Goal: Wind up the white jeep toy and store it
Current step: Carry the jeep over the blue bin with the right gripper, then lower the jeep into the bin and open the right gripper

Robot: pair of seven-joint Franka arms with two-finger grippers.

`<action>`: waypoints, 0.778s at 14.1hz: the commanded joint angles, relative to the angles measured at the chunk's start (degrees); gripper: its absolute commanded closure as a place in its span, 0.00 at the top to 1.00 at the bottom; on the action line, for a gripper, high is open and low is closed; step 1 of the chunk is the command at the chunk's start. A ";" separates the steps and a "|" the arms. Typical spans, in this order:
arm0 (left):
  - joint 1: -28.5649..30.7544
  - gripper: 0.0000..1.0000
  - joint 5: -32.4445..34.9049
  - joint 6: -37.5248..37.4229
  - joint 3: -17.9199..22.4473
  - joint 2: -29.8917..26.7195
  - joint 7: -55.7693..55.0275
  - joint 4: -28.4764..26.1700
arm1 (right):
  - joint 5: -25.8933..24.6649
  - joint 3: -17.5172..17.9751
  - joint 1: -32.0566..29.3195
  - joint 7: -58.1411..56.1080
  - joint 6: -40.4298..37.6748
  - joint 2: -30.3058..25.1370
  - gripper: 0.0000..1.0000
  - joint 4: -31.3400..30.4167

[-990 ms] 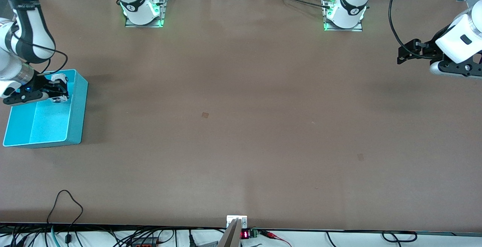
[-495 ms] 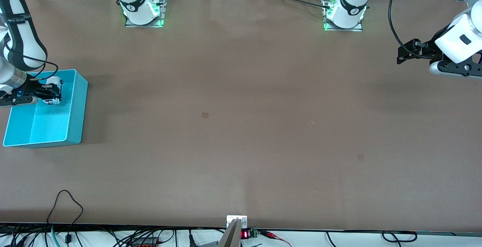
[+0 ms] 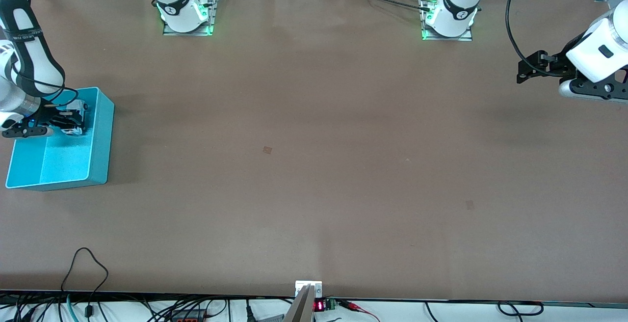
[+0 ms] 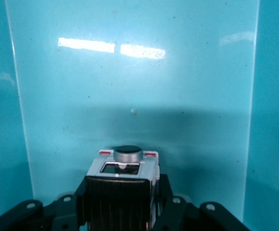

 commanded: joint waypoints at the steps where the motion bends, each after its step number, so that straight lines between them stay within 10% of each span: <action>1: -0.24 1.00 1.23 -1.03 -0.19 -0.75 0.16 0.12 | 0.54 1.00 -1.10 -0.65 -0.24 0.12 0.26 0.82; 5: -0.33 1.00 1.23 -1.21 -1.06 -0.75 0.16 0.12 | 0.54 1.35 -1.01 -1.61 -0.59 -0.32 1.00 2.13; 11: -0.16 1.00 1.23 -1.21 -0.98 -0.75 0.25 0.12 | 0.54 1.53 3.98 -5.12 -20.85 -1.46 1.00 17.05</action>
